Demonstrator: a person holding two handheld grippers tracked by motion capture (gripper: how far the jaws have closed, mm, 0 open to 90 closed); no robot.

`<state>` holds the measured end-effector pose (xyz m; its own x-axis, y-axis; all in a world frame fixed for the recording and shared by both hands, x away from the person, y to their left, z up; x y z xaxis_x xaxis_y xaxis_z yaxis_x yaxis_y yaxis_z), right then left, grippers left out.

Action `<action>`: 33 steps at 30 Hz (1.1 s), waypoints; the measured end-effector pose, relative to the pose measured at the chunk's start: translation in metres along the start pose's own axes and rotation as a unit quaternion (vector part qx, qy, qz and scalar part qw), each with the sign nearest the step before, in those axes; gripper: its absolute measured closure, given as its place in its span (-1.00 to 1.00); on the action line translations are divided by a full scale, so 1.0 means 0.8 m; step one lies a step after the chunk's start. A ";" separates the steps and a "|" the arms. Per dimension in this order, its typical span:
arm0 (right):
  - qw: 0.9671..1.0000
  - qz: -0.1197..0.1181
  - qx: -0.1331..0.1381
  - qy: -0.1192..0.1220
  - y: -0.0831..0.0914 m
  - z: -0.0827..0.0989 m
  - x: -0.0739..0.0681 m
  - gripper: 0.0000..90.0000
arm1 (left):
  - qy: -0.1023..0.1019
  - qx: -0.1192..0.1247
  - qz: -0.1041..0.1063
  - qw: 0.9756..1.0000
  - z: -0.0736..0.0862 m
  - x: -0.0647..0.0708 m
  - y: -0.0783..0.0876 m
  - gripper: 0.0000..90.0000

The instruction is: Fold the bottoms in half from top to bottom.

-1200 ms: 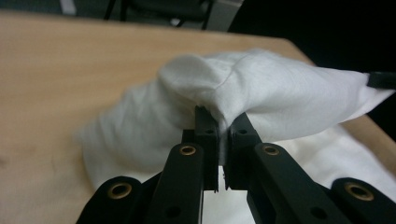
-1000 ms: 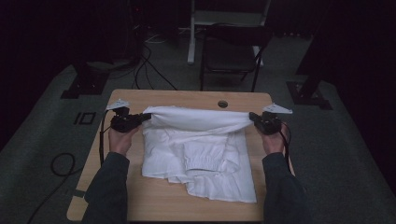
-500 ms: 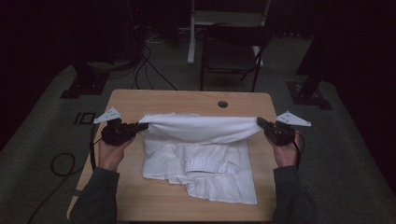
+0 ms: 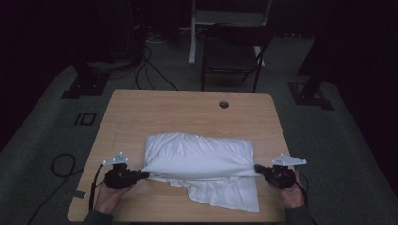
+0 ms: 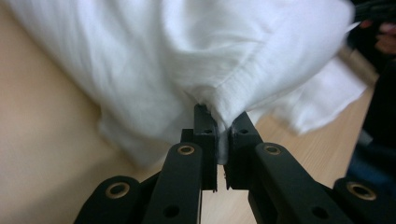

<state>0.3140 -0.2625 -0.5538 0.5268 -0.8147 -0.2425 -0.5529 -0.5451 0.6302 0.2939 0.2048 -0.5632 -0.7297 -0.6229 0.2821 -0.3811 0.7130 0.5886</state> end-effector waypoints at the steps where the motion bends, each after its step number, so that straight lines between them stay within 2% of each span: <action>1: 1.000 -0.006 -0.012 -0.003 -0.005 0.009 -0.001 0.98 | 0.004 -0.013 0.000 1.000 0.009 -0.002 -0.007 0.90; 3: 0.999 -0.016 -0.038 -0.009 -0.018 0.027 -0.004 0.98 | 0.013 -0.036 -0.003 0.999 0.022 -0.007 -0.021 0.90; 4: 0.998 -0.018 -0.054 -0.005 -0.024 0.033 -0.006 0.98 | 0.014 -0.046 -0.008 0.999 0.026 -0.008 -0.028 0.90; 6: 0.997 -0.008 -0.076 0.012 -0.034 0.038 -0.009 0.98 | 0.016 -0.050 -0.012 0.999 0.025 -0.010 -0.035 0.90; 8: 0.997 0.004 -0.078 0.023 -0.039 0.035 -0.011 0.98 | 0.008 -0.055 -0.027 0.998 0.020 -0.013 -0.037 0.90; 10: 0.996 0.021 -0.078 0.038 -0.043 0.031 -0.012 0.98 | -0.002 -0.062 -0.044 0.997 0.015 -0.015 -0.040 0.90; 17: 0.996 0.047 -0.063 0.041 -0.069 0.003 0.006 0.97 | 0.017 -0.040 -0.078 0.996 -0.003 -0.040 -0.052 0.90; 21: 0.996 0.054 -0.058 0.041 -0.086 -0.016 0.017 0.97 | 0.030 -0.026 -0.101 0.994 -0.013 -0.056 -0.058 0.90; 27: 0.996 0.065 -0.053 0.039 -0.120 -0.052 0.034 0.97 | 0.049 -0.011 -0.135 0.990 -0.025 -0.077 -0.063 0.90; 29: 0.996 0.068 -0.047 0.040 -0.132 -0.064 0.039 0.97 | 0.057 -0.004 -0.141 0.988 -0.026 -0.082 -0.063 0.90; 33: 0.996 0.072 -0.038 0.022 -0.149 -0.082 0.050 0.97 | 0.065 0.002 -0.142 0.988 -0.027 -0.086 -0.063 0.90</action>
<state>0.4434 -0.2168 -0.5904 0.4744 -0.8730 -0.1130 -0.5752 -0.4046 0.7110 0.3752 0.2048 -0.5960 -0.5141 -0.8340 0.2007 -0.5620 0.5042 0.6557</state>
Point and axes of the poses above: each handheld gripper's, and its own axes: y roughly backward along the jaws, z roughly out of its underside, x roughly to its right, the point moved 6 cm from there along -y, roughly forward along the jaws, and after that the axes turned 9 degrees about -y, right-handed, at the moved point
